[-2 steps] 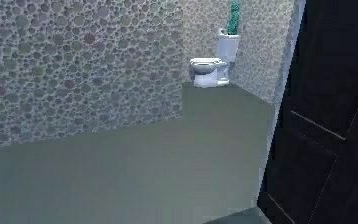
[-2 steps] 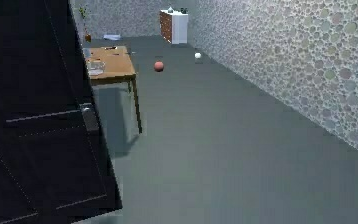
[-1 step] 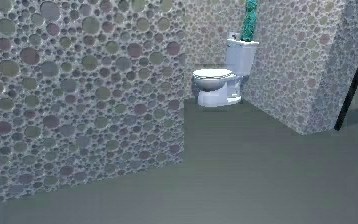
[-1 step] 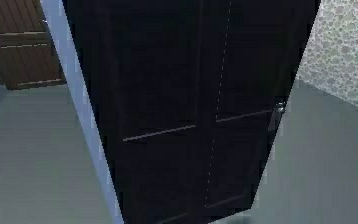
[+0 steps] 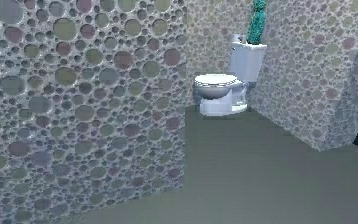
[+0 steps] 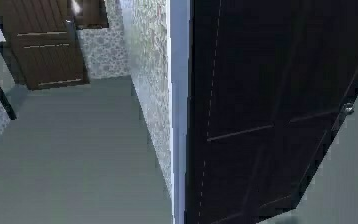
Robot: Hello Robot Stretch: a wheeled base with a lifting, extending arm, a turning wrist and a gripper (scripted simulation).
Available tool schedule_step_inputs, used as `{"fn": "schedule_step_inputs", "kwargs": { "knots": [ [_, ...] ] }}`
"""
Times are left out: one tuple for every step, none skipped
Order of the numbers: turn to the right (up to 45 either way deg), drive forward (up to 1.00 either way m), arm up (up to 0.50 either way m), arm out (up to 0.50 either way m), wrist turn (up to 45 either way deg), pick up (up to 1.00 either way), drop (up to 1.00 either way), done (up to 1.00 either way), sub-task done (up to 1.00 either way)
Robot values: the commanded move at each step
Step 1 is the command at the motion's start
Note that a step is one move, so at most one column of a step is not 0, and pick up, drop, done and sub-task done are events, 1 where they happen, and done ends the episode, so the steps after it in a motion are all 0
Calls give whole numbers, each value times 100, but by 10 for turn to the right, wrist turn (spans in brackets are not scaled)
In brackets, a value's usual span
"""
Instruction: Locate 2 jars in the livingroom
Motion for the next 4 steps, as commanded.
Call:
{"fn": "schedule_step_inputs", "kwargs": {
  "knots": [
    [240,0,0,0,0,0,0,0,0],
    [0,45,0,0,0,0,0,0,0],
    [390,0,0,0,0,0,0,0,0],
    [0,100,0,0,0,0,0,0,0]
  ]
}}
